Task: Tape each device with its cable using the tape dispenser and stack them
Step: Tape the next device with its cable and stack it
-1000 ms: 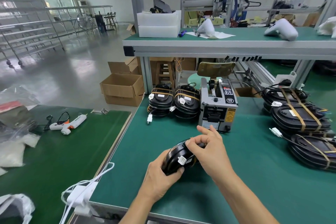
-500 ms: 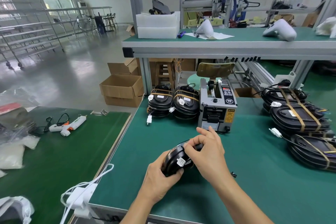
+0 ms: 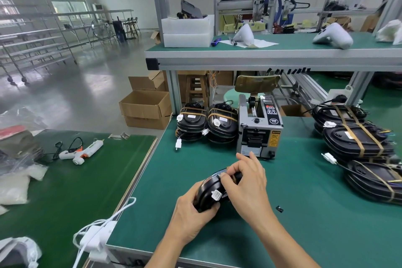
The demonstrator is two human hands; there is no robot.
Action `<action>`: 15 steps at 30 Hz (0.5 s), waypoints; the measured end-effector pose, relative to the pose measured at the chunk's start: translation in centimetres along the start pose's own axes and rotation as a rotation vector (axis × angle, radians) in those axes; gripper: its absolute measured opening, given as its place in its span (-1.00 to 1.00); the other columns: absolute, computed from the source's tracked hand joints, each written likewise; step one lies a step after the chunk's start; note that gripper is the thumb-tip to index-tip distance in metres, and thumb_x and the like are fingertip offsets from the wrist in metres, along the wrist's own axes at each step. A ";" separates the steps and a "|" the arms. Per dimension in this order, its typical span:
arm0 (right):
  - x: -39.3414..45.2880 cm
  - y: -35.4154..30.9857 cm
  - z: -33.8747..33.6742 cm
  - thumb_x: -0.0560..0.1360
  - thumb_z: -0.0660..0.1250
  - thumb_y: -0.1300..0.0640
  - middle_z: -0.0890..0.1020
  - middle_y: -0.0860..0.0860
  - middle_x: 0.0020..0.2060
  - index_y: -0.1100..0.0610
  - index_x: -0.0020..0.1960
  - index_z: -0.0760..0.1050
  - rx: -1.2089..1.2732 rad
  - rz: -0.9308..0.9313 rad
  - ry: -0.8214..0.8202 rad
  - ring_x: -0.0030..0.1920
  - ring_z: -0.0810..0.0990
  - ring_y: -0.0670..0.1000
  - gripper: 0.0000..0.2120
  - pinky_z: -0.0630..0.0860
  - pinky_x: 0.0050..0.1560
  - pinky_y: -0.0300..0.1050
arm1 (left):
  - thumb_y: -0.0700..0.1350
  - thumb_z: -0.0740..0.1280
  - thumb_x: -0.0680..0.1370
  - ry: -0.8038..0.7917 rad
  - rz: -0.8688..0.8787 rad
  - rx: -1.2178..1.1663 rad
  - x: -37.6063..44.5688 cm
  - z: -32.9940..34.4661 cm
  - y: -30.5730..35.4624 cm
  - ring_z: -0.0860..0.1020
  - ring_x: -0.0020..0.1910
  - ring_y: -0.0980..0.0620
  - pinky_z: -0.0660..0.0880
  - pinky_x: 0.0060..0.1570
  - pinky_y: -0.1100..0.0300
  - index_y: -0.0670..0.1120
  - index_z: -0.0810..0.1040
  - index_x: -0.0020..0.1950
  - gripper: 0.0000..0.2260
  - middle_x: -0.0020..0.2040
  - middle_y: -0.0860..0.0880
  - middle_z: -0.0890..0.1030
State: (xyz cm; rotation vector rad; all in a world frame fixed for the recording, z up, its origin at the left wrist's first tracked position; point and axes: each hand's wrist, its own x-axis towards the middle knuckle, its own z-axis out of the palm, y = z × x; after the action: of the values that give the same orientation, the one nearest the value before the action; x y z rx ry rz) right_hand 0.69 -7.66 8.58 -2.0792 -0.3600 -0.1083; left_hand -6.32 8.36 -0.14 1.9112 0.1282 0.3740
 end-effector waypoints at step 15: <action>-0.1 0.8 0.6 0.56 0.43 0.08 0.51 -0.30 0.15 -0.08 0.02 0.49 0.086 -0.036 0.089 0.56 0.20 -0.12 -0.87 0.10 0.52 -0.01 | -0.02 0.56 0.49 -0.002 0.017 0.019 0.0 0.0 0.0 0.70 0.20 0.10 0.53 0.17 0.34 0.24 0.59 0.40 -0.50 0.19 0.15 0.74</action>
State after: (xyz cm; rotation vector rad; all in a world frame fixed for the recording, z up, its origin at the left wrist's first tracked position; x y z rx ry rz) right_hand 0.85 -7.55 7.57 -1.9765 -0.3420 -0.2032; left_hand -6.31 8.39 -0.17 1.9329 0.1146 0.3841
